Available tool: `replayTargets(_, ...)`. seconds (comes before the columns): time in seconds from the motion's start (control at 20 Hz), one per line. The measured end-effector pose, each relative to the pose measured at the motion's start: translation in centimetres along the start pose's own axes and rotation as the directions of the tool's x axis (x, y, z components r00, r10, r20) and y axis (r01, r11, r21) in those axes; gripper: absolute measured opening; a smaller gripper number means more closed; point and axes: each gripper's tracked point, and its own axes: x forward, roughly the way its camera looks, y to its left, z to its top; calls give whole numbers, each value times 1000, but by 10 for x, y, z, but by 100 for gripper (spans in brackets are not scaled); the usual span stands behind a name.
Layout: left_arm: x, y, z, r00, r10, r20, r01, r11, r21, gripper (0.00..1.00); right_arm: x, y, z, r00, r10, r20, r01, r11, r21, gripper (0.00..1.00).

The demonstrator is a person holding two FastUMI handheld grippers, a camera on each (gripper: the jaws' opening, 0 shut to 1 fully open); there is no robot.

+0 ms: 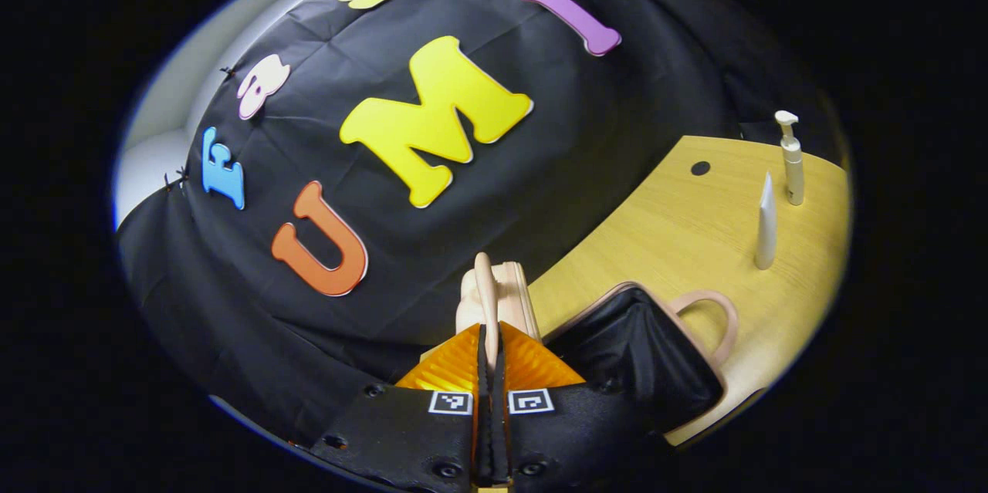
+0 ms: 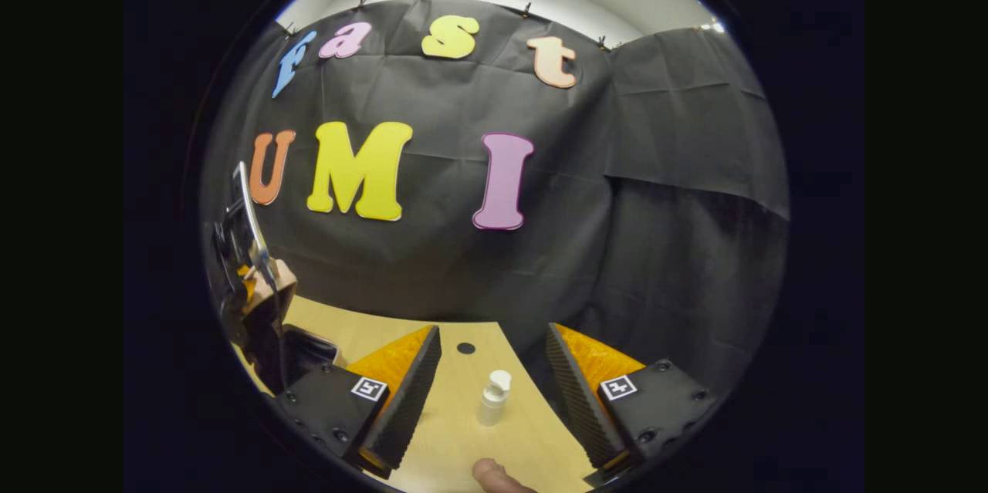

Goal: First open the suitcase, pack the skin care products into it, and then close the suitcase.

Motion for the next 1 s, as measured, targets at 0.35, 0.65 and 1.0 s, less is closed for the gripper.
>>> replayTargets(0.35,14,86,-54,997,61,-41,-65,992,-105,3,-7,41,-4,1000,10,-19,-11,1000,-23,81)
replayTargets(0.65,27,122,-116,998,44,-49,-54,972,-230,3,-11,63,-14,998,24,-65,-27,999,-35,81)
replayTargets(1.0,49,147,-207,994,13,-109,-43,958,-284,3,-14,66,-18,995,-3,-102,-1,999,-43,81)
